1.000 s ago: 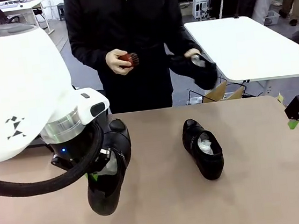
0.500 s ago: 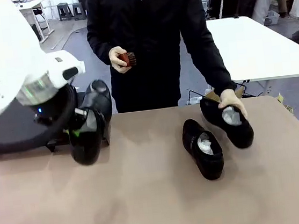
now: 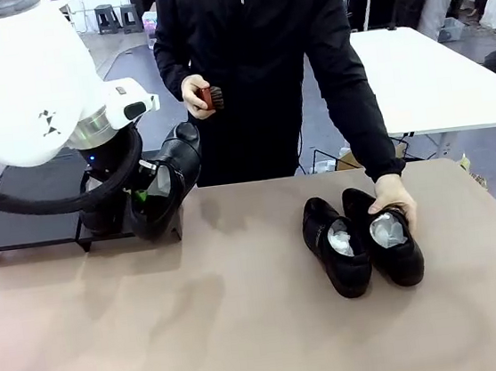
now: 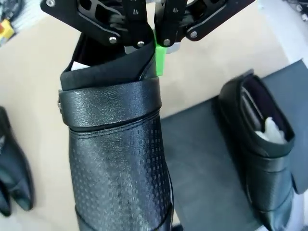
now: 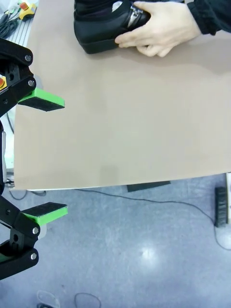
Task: Organize the shoes by placing them on the stand.
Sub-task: Place the Shoe from the middle of the table onto the Shoes Stand.
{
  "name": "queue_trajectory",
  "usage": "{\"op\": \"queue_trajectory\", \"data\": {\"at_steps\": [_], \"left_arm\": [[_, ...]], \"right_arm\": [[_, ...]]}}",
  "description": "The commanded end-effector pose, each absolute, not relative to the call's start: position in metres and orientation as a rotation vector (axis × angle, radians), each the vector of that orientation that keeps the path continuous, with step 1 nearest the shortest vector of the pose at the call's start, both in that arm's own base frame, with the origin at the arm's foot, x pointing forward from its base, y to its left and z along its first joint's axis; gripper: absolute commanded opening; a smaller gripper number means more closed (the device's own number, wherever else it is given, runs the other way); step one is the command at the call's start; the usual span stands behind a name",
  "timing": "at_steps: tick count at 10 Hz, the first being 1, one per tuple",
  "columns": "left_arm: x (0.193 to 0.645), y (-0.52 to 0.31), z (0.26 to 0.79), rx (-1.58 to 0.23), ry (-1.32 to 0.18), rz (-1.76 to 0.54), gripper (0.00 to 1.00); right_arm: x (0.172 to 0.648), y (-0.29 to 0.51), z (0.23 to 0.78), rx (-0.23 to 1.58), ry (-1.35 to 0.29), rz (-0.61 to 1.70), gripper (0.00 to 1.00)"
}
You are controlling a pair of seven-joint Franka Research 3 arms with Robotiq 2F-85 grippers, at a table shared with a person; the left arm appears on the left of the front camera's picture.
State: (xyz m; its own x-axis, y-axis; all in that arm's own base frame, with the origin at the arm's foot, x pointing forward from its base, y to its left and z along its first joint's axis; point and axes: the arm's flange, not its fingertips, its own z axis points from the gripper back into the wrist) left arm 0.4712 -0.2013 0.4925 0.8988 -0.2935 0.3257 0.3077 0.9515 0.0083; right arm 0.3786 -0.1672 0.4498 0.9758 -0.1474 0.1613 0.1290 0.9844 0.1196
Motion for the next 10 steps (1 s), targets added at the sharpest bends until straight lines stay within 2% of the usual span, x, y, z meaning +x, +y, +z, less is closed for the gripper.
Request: {"op": "queue_trajectory", "data": {"at_steps": [1, 6, 10], "left_arm": [[0.488, -0.196, 0.495, -0.053, -0.393, -0.212, 0.00], [0.536, -0.175, 0.466, -0.033, -0.445, -0.099, 0.00], [0.551, -0.164, 0.452, -0.053, -0.456, -0.031, 0.00]], "right_arm": [[0.372, -0.165, 0.456, 0.104, -0.194, -0.134, 1.00], [0.372, -0.165, 0.456, 0.104, -0.194, -0.134, 1.00], [0.372, -0.165, 0.456, 0.104, -0.194, -0.134, 1.00]]}}
